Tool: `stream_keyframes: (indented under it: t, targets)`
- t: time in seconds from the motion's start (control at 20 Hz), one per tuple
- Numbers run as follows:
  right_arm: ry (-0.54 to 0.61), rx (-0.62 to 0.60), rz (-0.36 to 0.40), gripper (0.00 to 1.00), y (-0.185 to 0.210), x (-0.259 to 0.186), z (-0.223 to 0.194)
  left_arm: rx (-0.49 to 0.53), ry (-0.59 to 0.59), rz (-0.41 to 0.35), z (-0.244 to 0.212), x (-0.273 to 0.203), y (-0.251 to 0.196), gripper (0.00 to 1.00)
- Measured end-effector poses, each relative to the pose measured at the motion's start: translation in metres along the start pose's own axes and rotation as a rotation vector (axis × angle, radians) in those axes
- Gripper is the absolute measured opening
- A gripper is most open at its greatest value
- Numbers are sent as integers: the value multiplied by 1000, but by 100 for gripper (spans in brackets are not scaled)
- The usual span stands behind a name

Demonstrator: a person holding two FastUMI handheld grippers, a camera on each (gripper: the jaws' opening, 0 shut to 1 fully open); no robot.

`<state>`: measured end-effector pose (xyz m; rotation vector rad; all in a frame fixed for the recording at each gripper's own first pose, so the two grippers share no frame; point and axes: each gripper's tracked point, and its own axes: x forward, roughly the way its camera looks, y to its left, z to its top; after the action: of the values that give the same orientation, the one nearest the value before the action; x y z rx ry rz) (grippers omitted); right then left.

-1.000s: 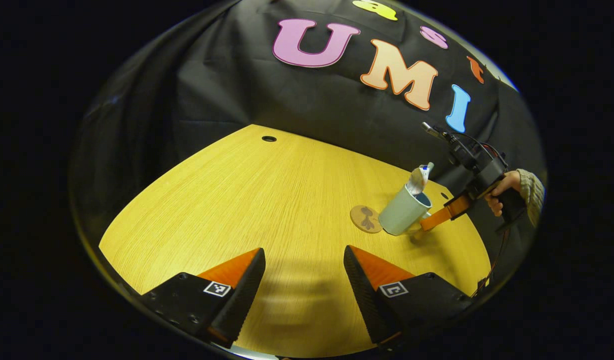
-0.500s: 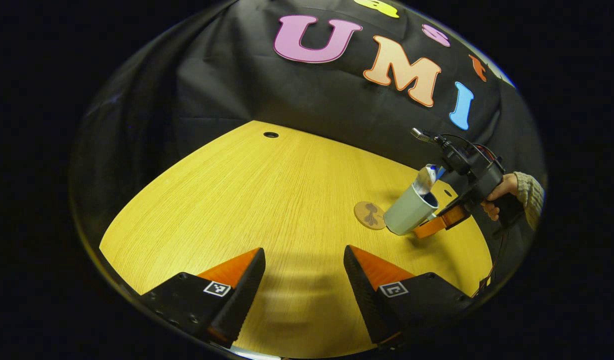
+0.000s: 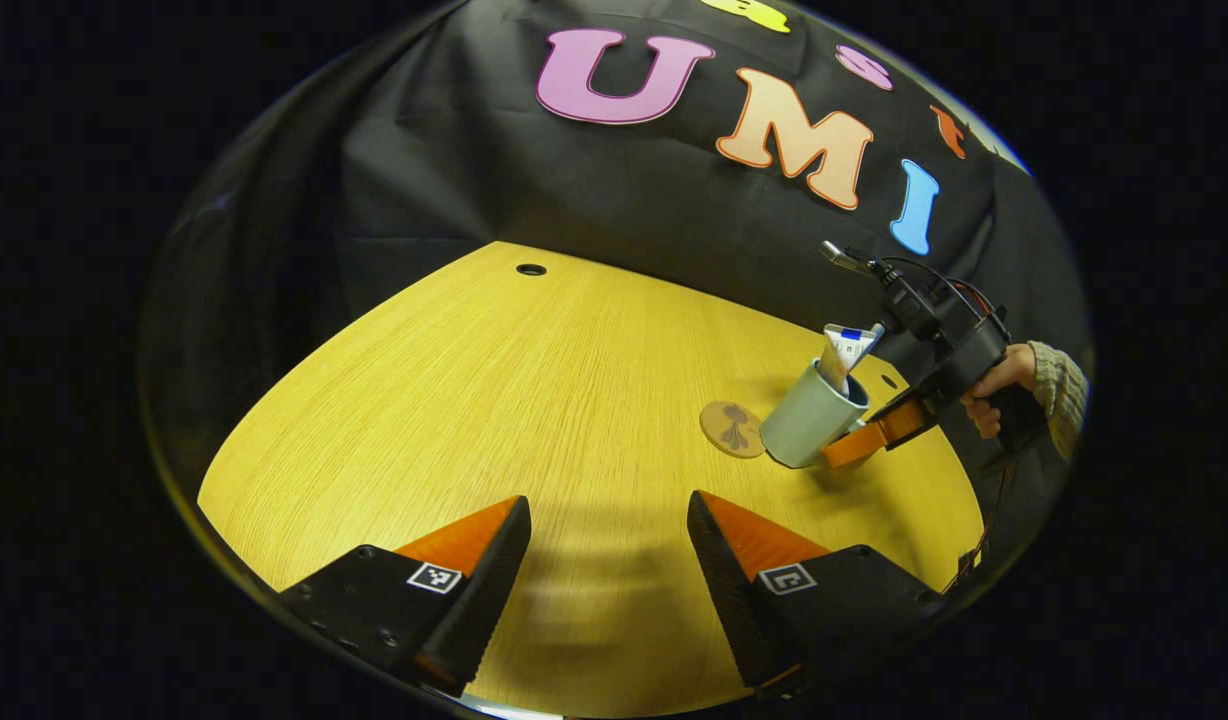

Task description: Put the toothbrush and toothpaste on the desktop into the cup, then pick up the cup and place it on the coaster on the desktop.

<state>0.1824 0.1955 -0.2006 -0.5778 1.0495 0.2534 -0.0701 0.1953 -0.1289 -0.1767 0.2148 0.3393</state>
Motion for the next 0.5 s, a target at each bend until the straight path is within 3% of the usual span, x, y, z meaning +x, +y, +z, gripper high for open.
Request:
stream_keyframes:
  t: [0.5]
  targets:
    - [-49,33,49,24,15,-15,13,17,-2,-2,5,-1,-2,91]
